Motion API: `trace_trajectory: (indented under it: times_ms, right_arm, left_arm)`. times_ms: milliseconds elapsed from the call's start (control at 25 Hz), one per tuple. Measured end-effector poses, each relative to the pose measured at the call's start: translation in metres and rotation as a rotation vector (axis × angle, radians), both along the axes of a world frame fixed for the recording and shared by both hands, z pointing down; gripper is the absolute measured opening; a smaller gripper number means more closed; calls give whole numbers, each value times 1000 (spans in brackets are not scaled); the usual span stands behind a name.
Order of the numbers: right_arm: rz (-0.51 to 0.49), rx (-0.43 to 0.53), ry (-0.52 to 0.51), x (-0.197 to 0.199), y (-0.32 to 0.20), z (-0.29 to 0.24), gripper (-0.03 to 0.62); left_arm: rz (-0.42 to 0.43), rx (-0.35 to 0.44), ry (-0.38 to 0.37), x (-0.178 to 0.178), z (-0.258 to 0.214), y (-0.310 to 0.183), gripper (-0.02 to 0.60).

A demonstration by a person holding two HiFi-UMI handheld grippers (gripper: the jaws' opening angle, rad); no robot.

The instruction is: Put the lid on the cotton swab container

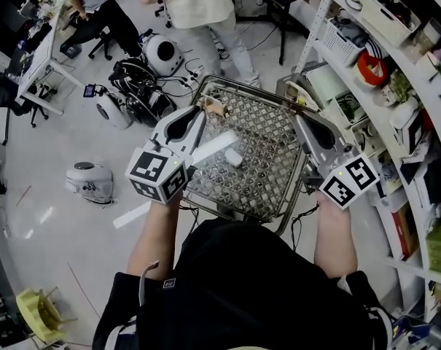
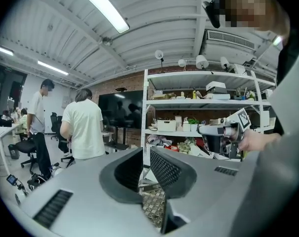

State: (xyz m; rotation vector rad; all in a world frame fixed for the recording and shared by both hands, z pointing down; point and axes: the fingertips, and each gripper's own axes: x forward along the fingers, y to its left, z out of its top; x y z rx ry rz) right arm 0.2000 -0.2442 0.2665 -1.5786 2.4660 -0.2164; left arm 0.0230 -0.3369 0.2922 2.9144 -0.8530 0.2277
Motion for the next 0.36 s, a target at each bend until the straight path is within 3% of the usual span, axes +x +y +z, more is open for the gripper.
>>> trace_trajectory:
  times_ms: [360]
  right_arm:
    - [-31, -31, -9, -13, -1, 14, 8]
  left_arm:
    - [0, -11, -10, 0, 6, 3, 43]
